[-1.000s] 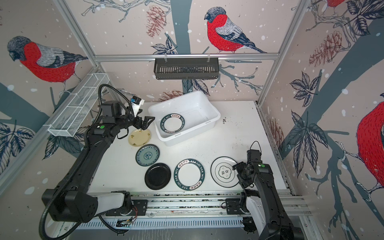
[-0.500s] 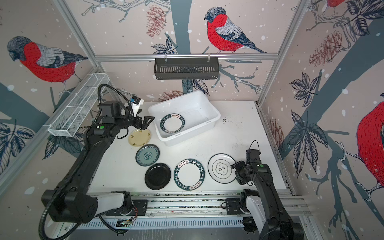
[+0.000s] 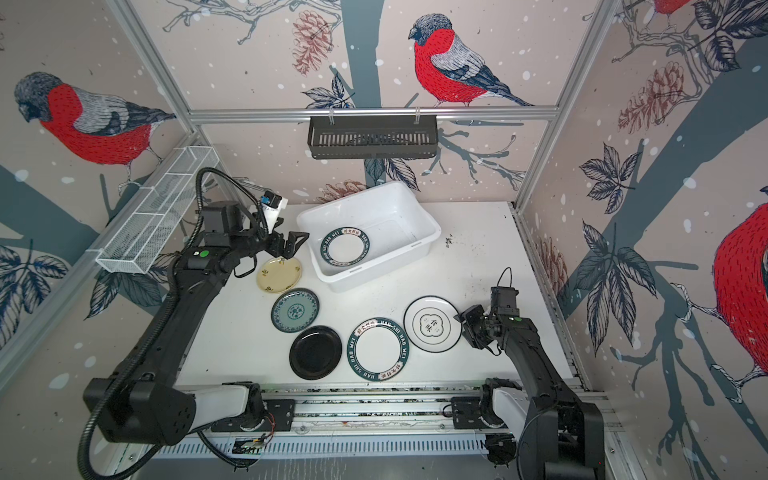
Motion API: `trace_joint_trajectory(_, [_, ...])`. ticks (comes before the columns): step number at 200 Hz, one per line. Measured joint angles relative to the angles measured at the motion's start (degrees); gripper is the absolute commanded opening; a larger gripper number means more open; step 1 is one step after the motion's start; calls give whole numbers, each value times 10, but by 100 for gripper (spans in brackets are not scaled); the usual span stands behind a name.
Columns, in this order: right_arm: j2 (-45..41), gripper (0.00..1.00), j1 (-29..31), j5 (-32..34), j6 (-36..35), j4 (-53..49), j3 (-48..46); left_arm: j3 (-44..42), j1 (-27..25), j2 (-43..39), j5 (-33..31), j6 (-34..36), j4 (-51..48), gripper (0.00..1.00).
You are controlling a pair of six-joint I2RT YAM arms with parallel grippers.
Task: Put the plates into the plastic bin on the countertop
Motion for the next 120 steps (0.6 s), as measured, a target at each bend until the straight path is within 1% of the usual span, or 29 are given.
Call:
trace_joint_trajectory(22, [21, 54, 0, -2, -35, 9, 3, 3, 0, 0, -4, 0, -1, 97])
trace_joint_trajectory(53, [25, 52, -1, -1, -73, 28, -14, 11, 0, 0, -13, 0, -2, 97])
trace_joint_trajectory(100, [-15, 49, -3, -12, -101, 66, -64, 22, 0, 2, -14, 0, -5, 96])
trace_joint_trajectory(120, [-35, 46, -5, -21, -102, 87, -84, 26, 0, 3, -14, 1, -7, 97])
